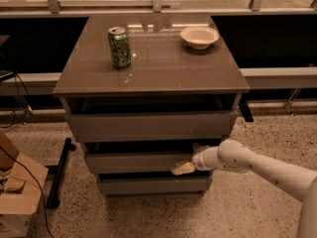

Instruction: Open middle drawer

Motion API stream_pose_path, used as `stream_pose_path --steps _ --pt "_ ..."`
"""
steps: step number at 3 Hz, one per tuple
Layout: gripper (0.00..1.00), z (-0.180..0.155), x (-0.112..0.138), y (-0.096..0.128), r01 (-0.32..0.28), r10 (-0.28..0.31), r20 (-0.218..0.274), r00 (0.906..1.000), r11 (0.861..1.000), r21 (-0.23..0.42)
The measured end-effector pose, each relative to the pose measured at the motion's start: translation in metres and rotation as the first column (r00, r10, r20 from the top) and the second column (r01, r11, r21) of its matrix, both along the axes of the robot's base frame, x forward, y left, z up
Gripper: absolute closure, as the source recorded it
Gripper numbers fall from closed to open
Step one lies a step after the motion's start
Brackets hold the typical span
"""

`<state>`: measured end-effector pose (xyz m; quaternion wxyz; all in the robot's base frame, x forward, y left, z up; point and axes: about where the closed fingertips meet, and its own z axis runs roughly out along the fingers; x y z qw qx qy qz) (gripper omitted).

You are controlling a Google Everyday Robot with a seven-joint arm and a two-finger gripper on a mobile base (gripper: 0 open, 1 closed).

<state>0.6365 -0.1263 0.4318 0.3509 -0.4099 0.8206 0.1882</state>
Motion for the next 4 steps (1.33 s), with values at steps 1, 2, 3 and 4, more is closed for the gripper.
stream_pose_path --steps 1,2,3,4 --pt "0.43 0.008 -0.025 -0.008 -0.105 0.099 -0.046 0.9940 0.982 -0.157" --pt "0.64 0.033 -0.064 -0.009 -0.215 0.190 -0.109 0.9757 0.924 -0.317" --pt "0.76 0.060 -0.133 -0.002 -0.311 0.235 -0.232 0.9438 0.869 -0.384" --pt "0.54 0.057 -0.167 -0.010 -0.334 0.235 -0.280 0.9310 0.856 -0.395"
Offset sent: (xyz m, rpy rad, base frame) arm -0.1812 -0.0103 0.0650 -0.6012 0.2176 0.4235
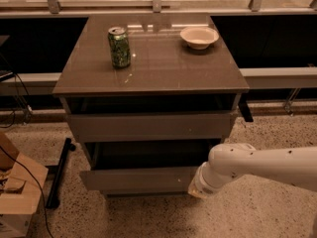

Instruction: Open middle drawer

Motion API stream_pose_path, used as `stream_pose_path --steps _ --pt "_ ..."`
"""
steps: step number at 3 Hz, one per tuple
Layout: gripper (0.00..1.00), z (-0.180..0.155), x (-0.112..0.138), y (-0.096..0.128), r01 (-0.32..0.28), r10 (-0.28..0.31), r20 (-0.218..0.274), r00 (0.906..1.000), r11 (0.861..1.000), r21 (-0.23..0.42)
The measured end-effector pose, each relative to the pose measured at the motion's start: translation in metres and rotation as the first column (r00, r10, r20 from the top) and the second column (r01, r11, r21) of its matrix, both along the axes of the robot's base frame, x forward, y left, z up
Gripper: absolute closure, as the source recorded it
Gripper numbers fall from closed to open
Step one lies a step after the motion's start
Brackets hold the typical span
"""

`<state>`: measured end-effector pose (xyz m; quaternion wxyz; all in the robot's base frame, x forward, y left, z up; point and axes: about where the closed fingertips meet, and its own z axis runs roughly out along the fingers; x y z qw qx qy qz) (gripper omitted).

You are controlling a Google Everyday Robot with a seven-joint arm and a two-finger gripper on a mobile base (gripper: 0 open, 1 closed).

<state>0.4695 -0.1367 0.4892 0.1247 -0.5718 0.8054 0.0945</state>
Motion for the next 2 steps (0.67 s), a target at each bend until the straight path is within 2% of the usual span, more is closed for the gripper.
stream_pose_path --steps 1,2 --pt "0.30 0.001 0.011 0.003 0.003 -0.004 0.014 0.9999 1.000 0.030" --pt "0.08 -0.005 0.032 0.008 0.012 -0.014 0.021 0.9997 0.996 0.083"
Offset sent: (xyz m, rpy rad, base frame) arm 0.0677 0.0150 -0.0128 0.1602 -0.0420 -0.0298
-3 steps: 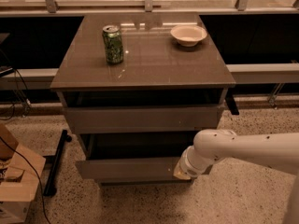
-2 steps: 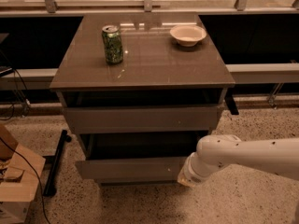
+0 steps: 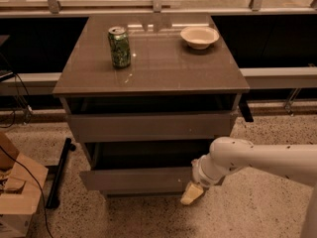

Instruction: Open middle drawer

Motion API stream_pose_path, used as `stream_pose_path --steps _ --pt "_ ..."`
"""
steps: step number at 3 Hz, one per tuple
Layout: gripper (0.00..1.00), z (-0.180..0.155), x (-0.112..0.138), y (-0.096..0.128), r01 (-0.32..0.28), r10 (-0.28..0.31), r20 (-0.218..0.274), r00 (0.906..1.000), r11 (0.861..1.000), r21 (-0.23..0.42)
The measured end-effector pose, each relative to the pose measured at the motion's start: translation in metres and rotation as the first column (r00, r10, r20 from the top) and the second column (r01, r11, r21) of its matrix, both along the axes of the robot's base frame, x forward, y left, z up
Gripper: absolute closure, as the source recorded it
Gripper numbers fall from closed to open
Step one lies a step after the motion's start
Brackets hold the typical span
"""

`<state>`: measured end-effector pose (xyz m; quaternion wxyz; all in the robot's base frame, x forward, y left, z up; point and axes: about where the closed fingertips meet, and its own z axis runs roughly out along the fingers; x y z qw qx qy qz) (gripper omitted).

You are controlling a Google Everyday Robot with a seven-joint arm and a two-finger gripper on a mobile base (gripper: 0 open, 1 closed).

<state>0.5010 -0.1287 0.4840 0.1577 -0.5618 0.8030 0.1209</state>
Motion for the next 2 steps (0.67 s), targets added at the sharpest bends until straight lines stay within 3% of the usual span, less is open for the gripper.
stream_pose_path --steps 1,2 --pt "0.00 -0.015 0.025 0.006 -0.004 0.005 -0.012 0.9999 0.999 0.034" --pt "0.00 -0.039 0.043 0.008 -0.014 0.016 -0.057 0.9982 0.999 0.044"
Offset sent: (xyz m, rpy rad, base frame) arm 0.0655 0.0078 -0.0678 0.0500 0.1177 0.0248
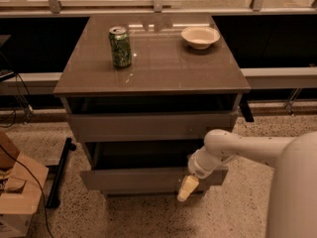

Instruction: Open middle drawer

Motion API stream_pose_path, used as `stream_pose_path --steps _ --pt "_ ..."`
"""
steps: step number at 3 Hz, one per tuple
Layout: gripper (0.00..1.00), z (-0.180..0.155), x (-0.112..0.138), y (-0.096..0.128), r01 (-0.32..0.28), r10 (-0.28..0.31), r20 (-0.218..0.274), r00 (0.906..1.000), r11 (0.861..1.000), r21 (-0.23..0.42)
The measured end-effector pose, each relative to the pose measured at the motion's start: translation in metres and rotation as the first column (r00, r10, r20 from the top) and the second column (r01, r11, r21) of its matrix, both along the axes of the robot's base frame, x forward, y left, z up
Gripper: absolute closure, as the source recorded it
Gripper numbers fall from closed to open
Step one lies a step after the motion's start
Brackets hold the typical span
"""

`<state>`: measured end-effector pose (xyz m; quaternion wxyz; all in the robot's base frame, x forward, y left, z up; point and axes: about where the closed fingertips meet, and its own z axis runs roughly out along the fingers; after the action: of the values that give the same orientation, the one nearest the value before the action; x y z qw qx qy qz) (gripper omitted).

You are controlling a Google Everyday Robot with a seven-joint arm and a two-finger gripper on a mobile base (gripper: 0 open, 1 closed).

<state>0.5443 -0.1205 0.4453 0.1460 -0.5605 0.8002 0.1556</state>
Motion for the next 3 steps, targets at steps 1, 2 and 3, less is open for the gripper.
stream_pose_path --steps 1,2,3 --pt "0.24 -0.0266 -0.0018 -0.0105 -0.016 0.015 -0.073 0.9972 1.000 -0.021" --pt "0.49 -0.0326 -0.0088 -0.0186 -0.011 0.009 -0.101 0.9949 1.000 -0.024" --pt "0.72 -0.0297 -0.0088 -0.0186 -0.011 0.009 -0.101 0.9949 1.000 -0.024"
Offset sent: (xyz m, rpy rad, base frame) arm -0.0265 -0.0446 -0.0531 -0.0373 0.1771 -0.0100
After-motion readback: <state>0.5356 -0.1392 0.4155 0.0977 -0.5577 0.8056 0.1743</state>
